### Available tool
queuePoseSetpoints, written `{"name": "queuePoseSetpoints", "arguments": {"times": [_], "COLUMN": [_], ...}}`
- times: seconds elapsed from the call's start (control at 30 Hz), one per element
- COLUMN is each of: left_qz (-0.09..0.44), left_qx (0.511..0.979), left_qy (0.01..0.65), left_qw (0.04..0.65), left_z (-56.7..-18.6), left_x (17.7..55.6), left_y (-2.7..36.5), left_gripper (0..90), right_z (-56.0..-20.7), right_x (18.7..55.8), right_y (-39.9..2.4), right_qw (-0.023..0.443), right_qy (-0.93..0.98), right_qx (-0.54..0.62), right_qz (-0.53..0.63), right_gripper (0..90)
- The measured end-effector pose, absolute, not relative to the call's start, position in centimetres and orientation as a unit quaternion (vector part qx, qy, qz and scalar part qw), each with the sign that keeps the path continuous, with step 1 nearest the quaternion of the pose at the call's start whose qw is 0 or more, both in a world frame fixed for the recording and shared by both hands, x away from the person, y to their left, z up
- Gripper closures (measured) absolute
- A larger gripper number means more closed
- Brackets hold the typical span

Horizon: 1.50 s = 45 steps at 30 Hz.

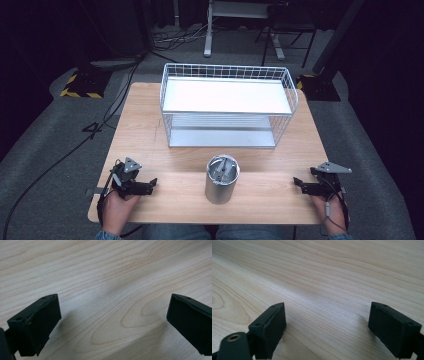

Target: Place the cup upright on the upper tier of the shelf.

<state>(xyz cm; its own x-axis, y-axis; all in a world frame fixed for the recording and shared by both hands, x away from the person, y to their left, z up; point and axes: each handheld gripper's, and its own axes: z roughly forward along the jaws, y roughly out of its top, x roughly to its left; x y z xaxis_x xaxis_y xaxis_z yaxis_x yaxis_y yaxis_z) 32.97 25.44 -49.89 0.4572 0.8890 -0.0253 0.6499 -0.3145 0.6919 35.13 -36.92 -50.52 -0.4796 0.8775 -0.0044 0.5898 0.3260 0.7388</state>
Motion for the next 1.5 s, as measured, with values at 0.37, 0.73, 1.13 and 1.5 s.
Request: {"name": "queuePoseSetpoints", "arguments": {"times": [0.37,0.73,1.13,1.5], "left_qz": [0.179,0.195,0.180,0.159], "left_qx": [0.773,0.756,0.767,0.787], "left_qy": [0.469,0.434,0.388,0.335], "left_qw": [0.389,0.450,0.478,0.494], "left_z": [-46.9,-44.6,-42.6,-41.1], "left_x": [31.8,30.4,29.8,29.6], "left_y": [25.2,24.4,21.7,18.9], "left_gripper": [0.0,0.0,0.0,0.0], "right_z": [-50.5,-50.5,-50.5,-50.5], "right_x": [35.1,35.1,35.1,35.1], "right_y": [-36.9,-36.9,-36.9,-36.9], "right_qw": [0.208,0.209,0.210,0.211], "right_qy": [0.787,0.787,0.787,0.787], "right_qx": [0.466,0.466,0.465,0.465], "right_qz": [0.347,0.347,0.346,0.346], "right_gripper": [15.1,15.4,15.7,15.7]}}
